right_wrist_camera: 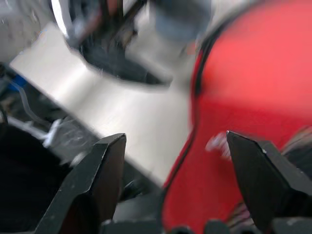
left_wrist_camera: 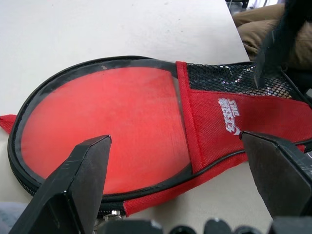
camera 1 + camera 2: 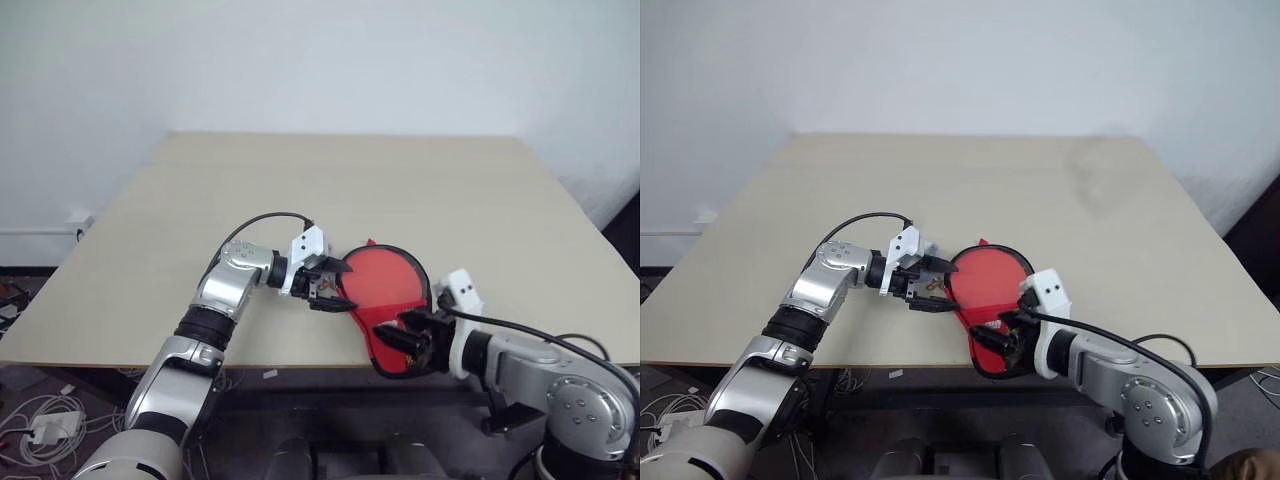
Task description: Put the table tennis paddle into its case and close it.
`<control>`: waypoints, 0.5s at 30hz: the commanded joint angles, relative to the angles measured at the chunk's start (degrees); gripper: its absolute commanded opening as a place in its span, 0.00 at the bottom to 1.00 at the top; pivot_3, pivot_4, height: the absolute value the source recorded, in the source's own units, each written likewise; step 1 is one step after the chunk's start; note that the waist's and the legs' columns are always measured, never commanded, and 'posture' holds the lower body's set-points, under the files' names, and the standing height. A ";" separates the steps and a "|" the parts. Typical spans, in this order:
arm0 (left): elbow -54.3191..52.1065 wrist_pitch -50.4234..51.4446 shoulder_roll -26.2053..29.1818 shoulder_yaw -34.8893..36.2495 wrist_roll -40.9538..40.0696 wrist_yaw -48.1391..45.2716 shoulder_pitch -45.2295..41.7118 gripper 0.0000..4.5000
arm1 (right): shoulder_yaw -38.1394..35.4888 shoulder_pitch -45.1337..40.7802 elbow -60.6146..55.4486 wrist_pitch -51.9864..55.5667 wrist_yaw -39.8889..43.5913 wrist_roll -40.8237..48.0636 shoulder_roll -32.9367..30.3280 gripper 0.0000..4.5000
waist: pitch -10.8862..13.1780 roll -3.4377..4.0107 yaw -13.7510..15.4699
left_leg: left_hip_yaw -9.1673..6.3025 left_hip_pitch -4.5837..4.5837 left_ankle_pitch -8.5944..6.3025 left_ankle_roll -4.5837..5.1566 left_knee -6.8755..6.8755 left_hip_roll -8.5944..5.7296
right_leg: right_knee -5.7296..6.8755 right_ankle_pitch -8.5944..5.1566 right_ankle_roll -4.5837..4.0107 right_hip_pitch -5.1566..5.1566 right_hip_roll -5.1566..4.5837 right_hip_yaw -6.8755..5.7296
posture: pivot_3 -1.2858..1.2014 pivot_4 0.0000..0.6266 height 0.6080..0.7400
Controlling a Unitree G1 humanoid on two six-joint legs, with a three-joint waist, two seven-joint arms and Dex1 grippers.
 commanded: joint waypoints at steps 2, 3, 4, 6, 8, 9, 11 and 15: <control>-1.00 1.71 0.39 2.52 -2.29 -0.06 -2.67 1.00 | -0.45 -2.95 5.49 -14.24 1.14 -4.66 -2.86 0.81 | 0.00 -0.01 0.00 | 0.01 0.00 0.00 0.00 0.00 0.00 | -0.01 0.00 0.00 0.01 0.00 0.00 | 0.52 0.00 1.00; -0.32 2.00 0.48 2.59 -2.30 -0.09 -3.29 1.00 | 0.30 -3.37 7.89 -16.23 1.25 -5.67 -3.25 0.81 | 0.00 -0.02 0.00 | 0.01 0.00 0.00 0.00 0.01 0.00 | -0.01 0.00 0.00 0.01 0.00 0.00 | 0.52 0.00 1.00; 0.36 2.40 0.57 2.58 -2.23 -0.05 -3.92 1.00 | 1.11 -3.74 9.92 -18.03 1.36 -6.54 -3.56 0.81 | 0.00 -0.02 0.01 | 0.02 0.00 0.00 0.00 0.01 0.00 | -0.01 0.00 0.00 0.01 0.00 0.00 | 0.52 0.00 1.00; 1.80 2.89 0.67 2.83 -2.15 0.04 -5.50 1.00 | 3.15 -4.92 14.74 -22.11 1.43 -9.06 -3.82 0.81 | 0.01 -0.02 0.07 | 0.02 0.00 0.00 0.00 0.00 0.00 | -0.01 0.00 0.00 0.00 0.01 0.00 | 0.52 0.00 1.00; 3.19 3.28 0.90 3.60 -2.51 -0.24 -7.46 1.00 | 5.21 -7.44 21.25 -25.82 0.37 -12.18 -2.95 0.81 | 0.01 -0.01 0.04 | 0.03 0.01 0.00 0.00 0.01 -0.01 | 0.00 0.00 0.00 0.00 0.01 0.01 | 0.52 0.00 1.00; 3.90 3.38 1.15 4.05 -2.60 -0.21 -8.34 1.00 | 5.85 -8.82 24.72 -27.32 -0.24 -13.35 -2.07 0.81 | 0.01 -0.01 -0.03 | 0.04 0.00 0.00 0.00 0.02 -0.01 | 0.00 0.01 0.00 0.00 0.01 0.02 | 0.52 0.00 1.00; 5.30 3.48 1.56 4.74 -2.52 0.43 -9.79 1.00 | 6.77 -10.76 30.19 -29.81 -0.76 -14.93 -0.51 0.90 | 0.02 -0.01 -0.09 | 0.04 0.01 0.01 0.00 0.01 -0.01 | 0.00 0.01 0.00 -0.01 0.02 0.03 | 0.52 0.00 1.00; 8.88 4.06 2.59 6.84 -2.98 1.21 -13.02 1.00 | 9.41 -12.66 37.45 -35.01 0.30 -16.93 2.45 0.99 | 0.03 0.01 -0.09 | 0.03 -0.01 0.00 0.01 -0.11 -0.01 | -0.01 0.01 0.00 -0.07 0.04 0.05 | 0.52 0.00 1.00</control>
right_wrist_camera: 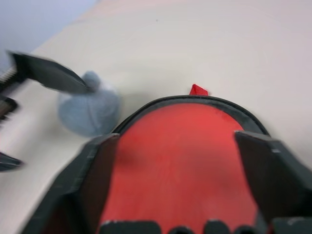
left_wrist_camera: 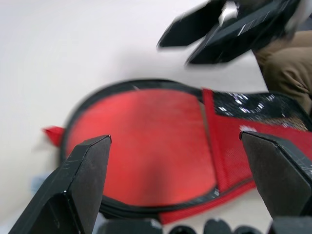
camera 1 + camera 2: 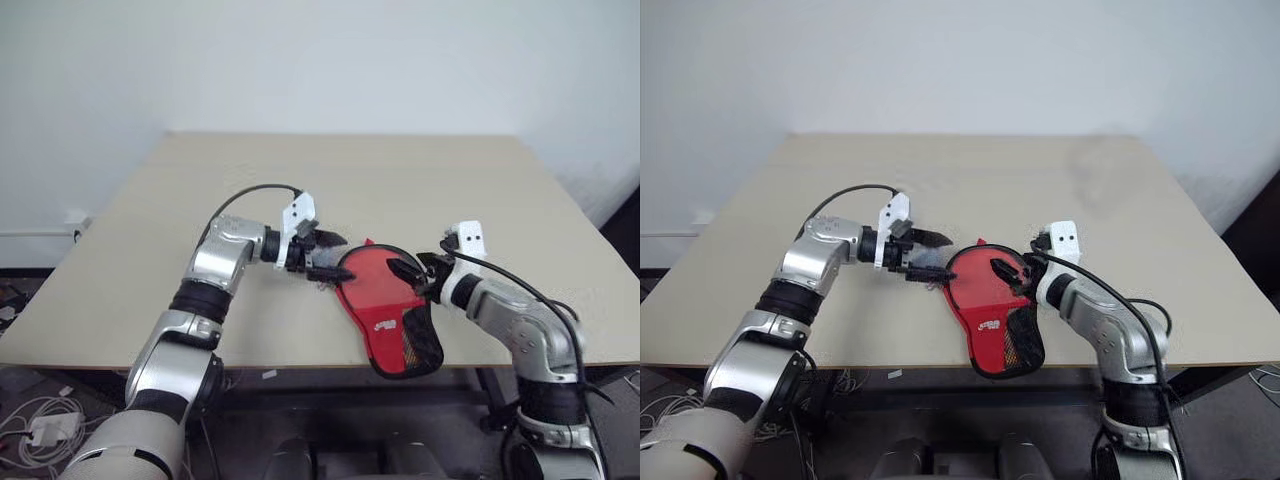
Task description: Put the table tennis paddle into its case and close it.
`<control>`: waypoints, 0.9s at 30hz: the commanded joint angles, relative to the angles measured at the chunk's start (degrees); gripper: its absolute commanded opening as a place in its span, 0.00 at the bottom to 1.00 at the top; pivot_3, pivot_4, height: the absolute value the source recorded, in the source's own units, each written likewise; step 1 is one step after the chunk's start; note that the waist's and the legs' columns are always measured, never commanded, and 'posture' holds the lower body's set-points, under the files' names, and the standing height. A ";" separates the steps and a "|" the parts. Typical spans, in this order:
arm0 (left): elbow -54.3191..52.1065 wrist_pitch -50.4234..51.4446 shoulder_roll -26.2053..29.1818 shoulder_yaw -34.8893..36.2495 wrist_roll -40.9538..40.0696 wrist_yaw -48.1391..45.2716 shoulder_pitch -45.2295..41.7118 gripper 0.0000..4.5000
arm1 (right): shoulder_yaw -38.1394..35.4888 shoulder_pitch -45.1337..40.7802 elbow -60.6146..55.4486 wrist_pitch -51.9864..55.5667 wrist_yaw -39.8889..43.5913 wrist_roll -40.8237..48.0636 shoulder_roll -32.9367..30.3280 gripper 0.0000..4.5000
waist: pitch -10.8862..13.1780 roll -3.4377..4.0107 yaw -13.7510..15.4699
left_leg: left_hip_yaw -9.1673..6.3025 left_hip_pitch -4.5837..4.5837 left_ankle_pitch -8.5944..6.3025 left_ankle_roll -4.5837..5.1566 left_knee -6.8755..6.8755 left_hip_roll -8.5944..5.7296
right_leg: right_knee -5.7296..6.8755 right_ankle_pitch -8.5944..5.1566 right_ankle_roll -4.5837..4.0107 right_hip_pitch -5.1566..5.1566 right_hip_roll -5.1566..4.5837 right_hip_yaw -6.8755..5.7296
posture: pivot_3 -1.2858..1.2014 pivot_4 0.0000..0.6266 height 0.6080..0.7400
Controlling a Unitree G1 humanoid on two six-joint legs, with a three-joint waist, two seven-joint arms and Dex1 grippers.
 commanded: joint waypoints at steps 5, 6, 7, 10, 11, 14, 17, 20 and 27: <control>7.07 -0.77 2.69 3.38 0.56 1.46 -6.79 1.00 | 3.82 -3.42 8.00 -6.91 0.92 -3.79 2.95 0.99 | 0.03 0.04 -0.16 | -0.01 -0.03 0.00 0.00 0.05 0.00 | 0.02 0.01 0.00 -0.01 0.00 0.00 | 0.52 0.00 1.00; 8.96 -2.11 2.95 3.58 1.18 2.49 -7.79 1.00 | 4.89 -3.42 8.86 -7.69 0.89 -4.97 2.96 0.99 | 0.03 0.04 -0.16 | -0.02 -0.02 0.00 0.00 0.07 0.00 | 0.04 0.01 0.00 0.00 0.00 -0.01 | 0.52 0.00 1.00; 10.42 -3.21 3.09 3.69 1.61 3.20 -8.53 1.00 | 5.64 -3.41 9.45 -8.33 0.89 -5.82 2.95 0.99 | 0.03 0.04 -0.16 | -0.02 -0.02 0.01 0.00 0.08 0.00 | 0.04 0.01 0.00 0.01 0.00 -0.01 | 0.52 0.00 1.00; 15.46 -7.72 3.26 3.14 3.82 5.42 -10.32 1.00 | 7.58 -3.12 11.12 -9.74 0.89 -8.18 2.70 0.99 | 0.03 0.04 -0.19 | -0.02 -0.02 0.00 0.00 0.07 0.00 | 0.03 0.01 0.00 0.00 0.00 -0.01 | 0.52 0.00 1.00; 17.53 -8.95 3.10 2.95 4.69 6.67 -10.88 1.00 | 8.01 -2.91 11.37 -10.06 0.97 -8.68 2.72 0.99 | 0.03 0.04 -0.19 | -0.02 -0.03 0.00 0.00 0.06 0.00 | 0.03 0.01 0.00 -0.01 0.00 -0.01 | 0.52 0.00 1.00; 23.11 -9.99 2.39 2.54 6.83 9.74 -12.06 1.00 | 8.96 -2.35 11.43 -10.19 1.06 -9.63 2.80 0.99 | 0.03 0.04 -0.25 | -0.02 -0.03 0.00 0.00 0.06 -0.01 | 0.04 0.01 0.00 -0.01 0.00 -0.01 | 0.52 0.00 1.00; 25.94 -10.87 1.73 2.09 8.21 9.37 -11.24 1.00 | 9.84 -1.65 11.56 -10.35 0.71 -10.76 2.90 0.99 | 0.03 0.03 -0.32 | -0.03 -0.03 0.00 0.00 0.07 -0.01 | 0.04 0.01 0.00 0.00 0.01 -0.01 | 0.52 0.00 1.00; 28.61 -11.64 1.19 2.24 9.66 11.33 -10.42 1.00 | 10.10 -1.06 11.27 -10.66 0.58 -11.23 3.30 0.99 | 0.02 0.03 -0.31 | -0.03 -0.03 0.00 0.00 0.08 -0.01 | 0.05 0.01 0.00 0.01 0.01 -0.01 | 0.52 0.00 1.00; 34.43 -6.63 -1.49 1.71 12.75 14.47 -10.00 1.00 | 9.46 -0.82 11.08 -10.19 0.50 -11.04 3.56 0.99 | 0.01 0.00 -0.34 | -0.05 -0.01 0.00 0.00 0.10 -0.01 | 0.06 0.01 0.00 0.06 0.01 -0.03 | 0.52 0.00 1.00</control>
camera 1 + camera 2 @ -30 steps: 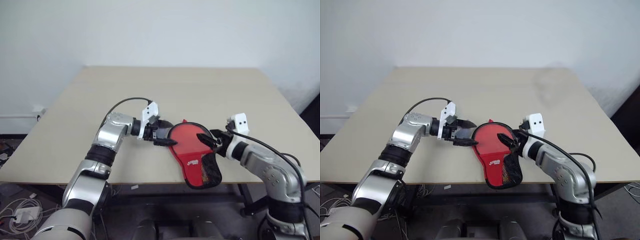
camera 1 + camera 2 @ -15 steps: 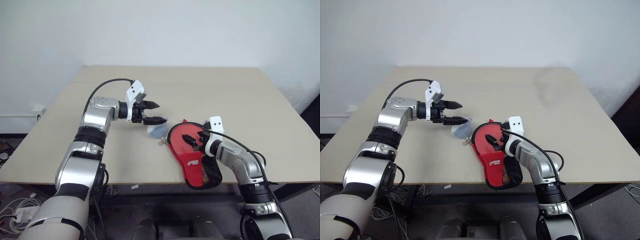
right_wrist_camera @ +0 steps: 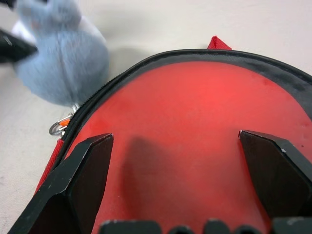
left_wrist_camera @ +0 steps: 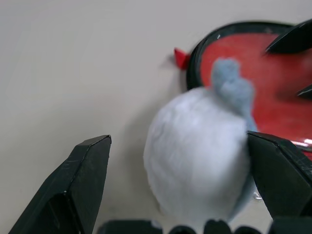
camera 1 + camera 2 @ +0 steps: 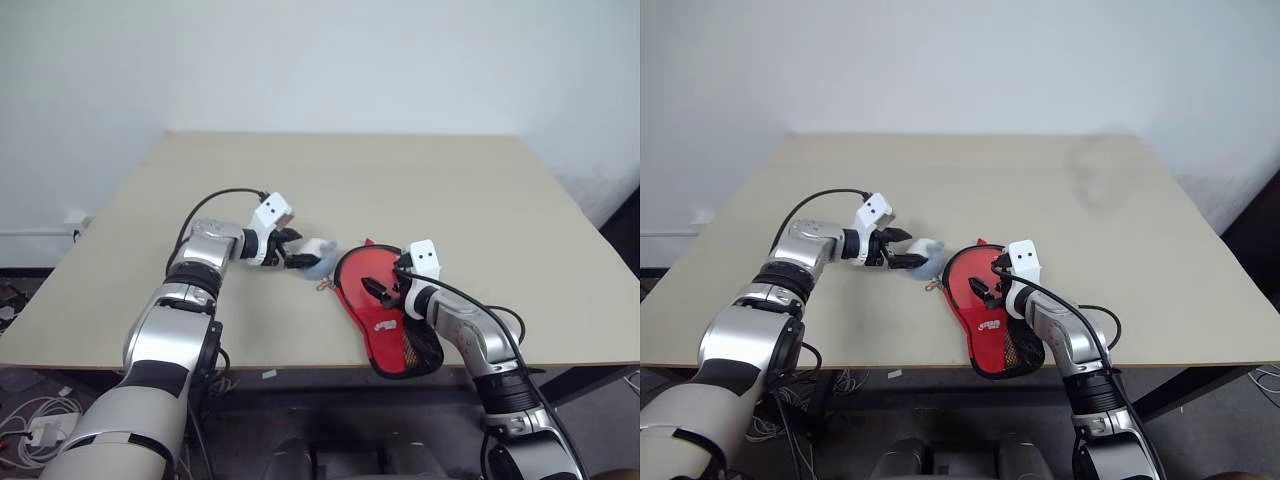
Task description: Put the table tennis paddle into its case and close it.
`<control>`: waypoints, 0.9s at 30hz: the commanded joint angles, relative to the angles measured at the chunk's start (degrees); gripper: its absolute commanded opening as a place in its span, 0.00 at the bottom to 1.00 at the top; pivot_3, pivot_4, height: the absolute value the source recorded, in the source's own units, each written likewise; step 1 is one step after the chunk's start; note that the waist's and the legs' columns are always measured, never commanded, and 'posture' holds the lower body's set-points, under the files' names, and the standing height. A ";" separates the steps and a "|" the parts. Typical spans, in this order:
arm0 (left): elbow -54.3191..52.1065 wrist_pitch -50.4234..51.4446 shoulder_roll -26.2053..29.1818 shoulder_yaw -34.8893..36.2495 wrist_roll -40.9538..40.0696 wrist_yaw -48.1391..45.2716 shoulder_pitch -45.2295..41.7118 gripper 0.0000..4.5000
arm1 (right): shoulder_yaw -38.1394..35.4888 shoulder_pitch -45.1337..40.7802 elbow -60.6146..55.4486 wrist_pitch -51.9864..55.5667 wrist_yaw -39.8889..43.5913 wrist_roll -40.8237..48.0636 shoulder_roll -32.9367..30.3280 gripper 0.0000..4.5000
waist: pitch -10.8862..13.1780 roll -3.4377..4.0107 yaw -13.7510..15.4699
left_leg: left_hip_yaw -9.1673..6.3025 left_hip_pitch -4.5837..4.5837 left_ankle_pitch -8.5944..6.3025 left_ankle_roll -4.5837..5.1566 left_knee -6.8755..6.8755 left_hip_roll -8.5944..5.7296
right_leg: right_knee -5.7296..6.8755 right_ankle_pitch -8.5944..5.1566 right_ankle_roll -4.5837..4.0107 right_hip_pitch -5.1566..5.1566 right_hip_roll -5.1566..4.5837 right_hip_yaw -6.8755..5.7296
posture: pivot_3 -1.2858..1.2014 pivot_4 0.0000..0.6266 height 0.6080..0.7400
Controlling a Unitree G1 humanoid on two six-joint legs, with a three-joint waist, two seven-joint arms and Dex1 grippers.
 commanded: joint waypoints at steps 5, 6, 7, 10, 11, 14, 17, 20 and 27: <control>2.36 2.77 -1.57 -0.84 2.95 1.24 0.07 1.00 | -0.12 -0.93 0.29 0.96 -0.20 -1.20 -0.51 0.99 | -0.01 0.00 -0.31 | -0.02 0.03 0.00 0.00 0.00 0.00 | 0.02 0.00 0.00 0.01 0.01 -0.01 | 0.52 0.00 1.00; 2.39 2.85 -1.89 -0.33 2.63 1.33 0.13 1.00 | -0.12 -1.09 0.63 1.05 -0.24 -1.38 -0.62 0.99 | -0.01 0.00 -0.31 | -0.02 0.04 0.00 0.00 0.00 0.00 | 0.02 0.00 0.00 0.03 0.01 -0.01 | 0.52 0.00 1.00; 2.40 2.75 -2.18 0.24 2.28 1.56 0.11 1.00 | -0.13 -1.22 0.92 1.19 -0.35 -1.63 -0.70 0.99 | -0.01 0.00 -0.29 | -0.02 0.05 0.00 0.00 0.01 0.00 | 0.02 0.00 0.00 0.04 0.01 -0.01 | 0.52 0.00 1.00; 2.66 3.50 -2.40 1.95 1.35 2.21 -0.39 0.86 | 0.11 -1.43 1.84 1.61 -0.77 -2.64 -0.73 1.00 | -0.01 -0.01 -0.28 | -0.05 0.05 0.00 0.00 0.06 0.00 | 0.03 0.00 0.00 0.07 0.01 -0.04 | 0.52 0.00 1.00; 2.65 3.71 -2.38 2.29 1.14 1.59 -0.51 0.79 | 0.16 -1.40 2.03 2.02 -0.90 -2.80 -0.68 1.00 | -0.01 -0.01 -0.32 | -0.05 0.05 0.00 0.00 0.06 0.00 | 0.03 0.00 0.00 0.08 0.01 -0.04 | 0.52 0.00 1.00; 2.69 5.32 -2.47 3.92 -0.08 -0.18 -1.53 0.56 | 0.56 -0.98 2.26 3.32 -0.99 -3.37 -0.63 1.00 | -0.02 -0.01 -0.33 | -0.06 0.07 0.00 0.00 0.06 0.00 | 0.04 0.00 0.00 0.08 0.01 -0.04 | 0.52 0.00 1.00; 2.89 5.32 -2.88 4.50 0.04 0.98 -2.35 0.35 | 0.59 -0.73 2.54 5.18 -1.18 -3.47 -0.35 1.00 | -0.03 -0.03 -0.31 | -0.06 0.07 0.00 0.00 0.09 0.00 | 0.04 0.00 0.00 0.11 0.01 -0.05 | 0.52 0.00 1.00; 3.71 3.38 -4.38 4.82 1.26 8.90 -3.61 0.17 | 1.01 -0.74 3.53 6.73 -1.48 -4.26 -0.42 1.00 | -0.06 -0.06 -0.22 | -0.12 0.07 0.00 0.00 0.12 0.00 | 0.04 0.00 0.00 0.16 0.01 -0.11 | 0.52 0.00 1.00; 6.05 0.46 -9.44 5.27 3.45 25.95 -6.86 0.07 | 2.59 0.03 3.16 8.10 -0.97 -5.54 -0.81 1.00 | -0.10 -0.14 0.54 | -0.27 0.18 0.00 0.00 0.26 -0.03 | 0.04 0.01 0.01 0.36 0.01 -0.25 | 0.52 0.00 1.00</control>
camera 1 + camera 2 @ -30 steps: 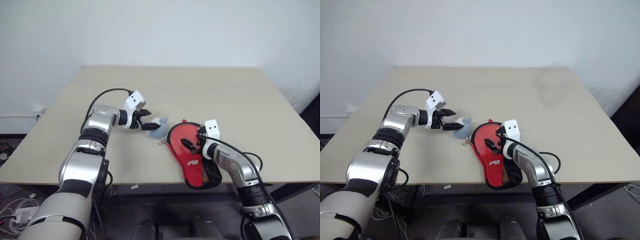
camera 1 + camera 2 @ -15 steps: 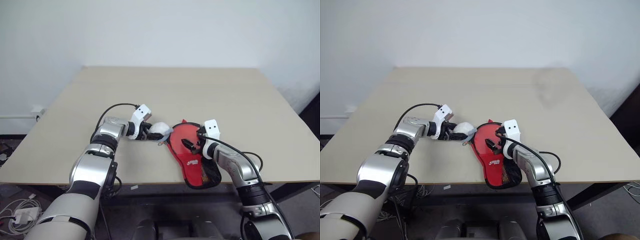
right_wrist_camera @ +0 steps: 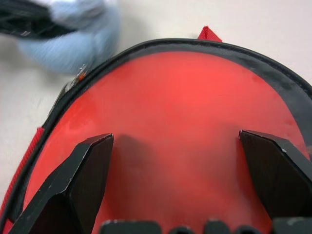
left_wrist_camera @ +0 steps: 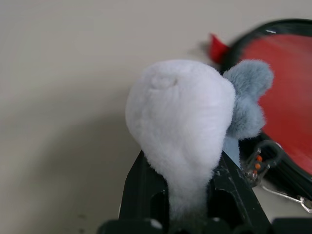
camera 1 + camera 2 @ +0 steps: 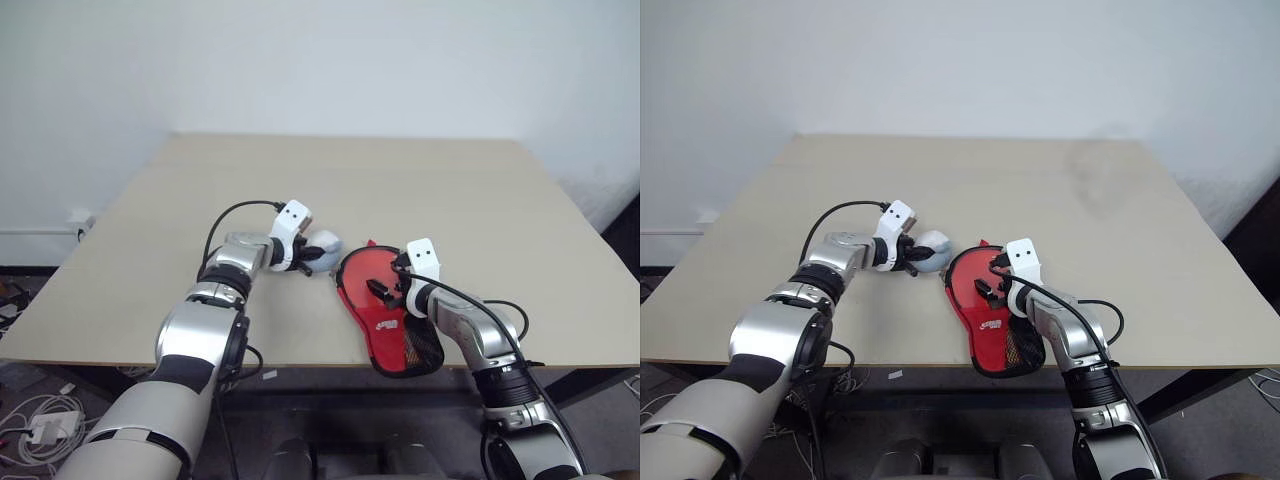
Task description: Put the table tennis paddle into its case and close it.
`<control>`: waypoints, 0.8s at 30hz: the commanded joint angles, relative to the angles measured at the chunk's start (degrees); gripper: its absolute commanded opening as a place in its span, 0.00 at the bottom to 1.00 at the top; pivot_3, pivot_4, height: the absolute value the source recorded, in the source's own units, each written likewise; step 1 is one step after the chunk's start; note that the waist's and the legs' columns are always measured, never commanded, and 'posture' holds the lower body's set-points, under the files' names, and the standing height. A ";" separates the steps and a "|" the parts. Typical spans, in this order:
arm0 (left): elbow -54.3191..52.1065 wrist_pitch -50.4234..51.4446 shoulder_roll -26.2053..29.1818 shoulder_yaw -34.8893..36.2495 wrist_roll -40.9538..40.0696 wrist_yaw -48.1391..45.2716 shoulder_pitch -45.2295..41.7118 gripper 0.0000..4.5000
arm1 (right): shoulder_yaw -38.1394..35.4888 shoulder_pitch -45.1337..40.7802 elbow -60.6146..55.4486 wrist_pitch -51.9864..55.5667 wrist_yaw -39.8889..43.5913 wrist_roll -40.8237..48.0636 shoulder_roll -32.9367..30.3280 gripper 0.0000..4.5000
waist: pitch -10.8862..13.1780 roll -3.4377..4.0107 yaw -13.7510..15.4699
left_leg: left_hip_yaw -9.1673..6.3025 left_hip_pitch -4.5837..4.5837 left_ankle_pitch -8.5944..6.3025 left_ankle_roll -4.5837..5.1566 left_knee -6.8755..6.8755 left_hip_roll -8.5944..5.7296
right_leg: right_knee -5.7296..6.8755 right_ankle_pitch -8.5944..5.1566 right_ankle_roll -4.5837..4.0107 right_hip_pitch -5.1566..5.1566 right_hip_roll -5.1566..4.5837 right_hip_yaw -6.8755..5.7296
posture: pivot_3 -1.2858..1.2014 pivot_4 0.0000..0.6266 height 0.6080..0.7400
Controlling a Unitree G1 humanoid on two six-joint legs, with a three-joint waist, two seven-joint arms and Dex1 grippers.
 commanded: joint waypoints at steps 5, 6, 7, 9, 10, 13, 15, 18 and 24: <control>0.00 -3.50 -4.76 0.80 1.85 10.65 -5.38 0.07 | 1.72 2.51 2.43 3.42 -0.24 -1.84 0.05 1.00 | -0.04 -0.06 0.50 | 0.00 0.01 0.00 0.00 0.03 -0.02 | -0.01 0.00 0.00 0.04 0.00 0.00 | 0.52 0.00 1.00; 0.14 -3.65 -5.35 1.08 1.86 11.77 -5.81 0.07 | 1.85 2.68 2.30 3.39 -0.30 -2.07 0.10 1.00 | -0.05 -0.08 0.59 | 0.00 0.01 0.00 0.00 0.04 -0.02 | -0.01 0.00 0.00 0.04 0.00 0.00 | 0.52 0.00 1.00; 0.29 -3.89 -5.94 1.34 1.88 12.95 -6.24 0.07 | 1.97 2.88 2.16 3.34 -0.35 -2.29 0.17 1.00 | -0.06 -0.08 0.60 | 0.00 0.01 0.00 0.00 0.04 -0.02 | -0.01 0.00 0.00 0.04 0.00 0.00 | 0.52 0.00 1.00; 0.57 -4.50 -7.41 1.69 2.21 15.57 -7.22 0.07 | 2.06 3.40 1.70 3.18 -0.59 -2.66 0.54 1.00 | -0.06 -0.08 0.61 | 0.00 0.01 0.00 -0.01 0.04 -0.02 | -0.01 0.00 0.00 0.04 0.00 0.00 | 0.52 0.00 1.00; 0.67 -4.98 -8.34 2.05 2.14 16.59 -7.81 0.07 | 2.00 3.77 1.28 3.12 -0.72 -2.79 0.76 1.00 | -0.06 -0.08 0.67 | 0.00 0.00 0.00 -0.01 0.04 -0.02 | -0.01 0.00 0.00 0.03 0.00 0.00 | 0.52 0.00 1.00; 0.92 -6.29 -10.17 3.25 1.75 18.87 -9.06 0.07 | 1.70 4.48 0.35 2.94 -1.14 -3.11 1.21 1.00 | -0.06 -0.09 0.70 | -0.01 0.00 -0.01 -0.01 0.03 -0.03 | -0.03 0.00 0.00 0.04 0.00 0.00 | 0.52 0.00 1.00; 1.10 -6.94 -11.15 4.51 1.51 22.15 -9.73 0.07 | 1.47 4.65 0.05 2.88 -1.27 -3.23 1.21 1.00 | -0.06 -0.08 0.68 | -0.01 0.00 -0.01 -0.01 0.03 -0.03 | -0.04 0.00 0.00 0.03 0.00 0.00 | 0.52 0.00 1.00; 1.25 -8.31 -13.30 6.19 0.98 23.95 -10.33 0.07 | 1.05 4.67 -0.47 2.67 -1.10 -3.47 0.74 1.00 | -0.06 -0.08 0.73 | -0.01 0.00 -0.01 -0.01 0.03 -0.03 | -0.04 0.00 0.01 0.03 0.00 0.00 | 0.52 0.00 1.00; 1.22 -12.89 -16.97 4.37 4.10 22.45 -9.04 0.07 | -0.03 4.07 -0.58 1.79 -0.66 -3.70 -0.38 1.00 | -0.05 -0.07 0.76 | -0.01 -0.03 0.00 -0.02 0.03 -0.07 | -0.06 0.00 0.01 0.04 -0.02 0.00 | 0.52 0.00 1.00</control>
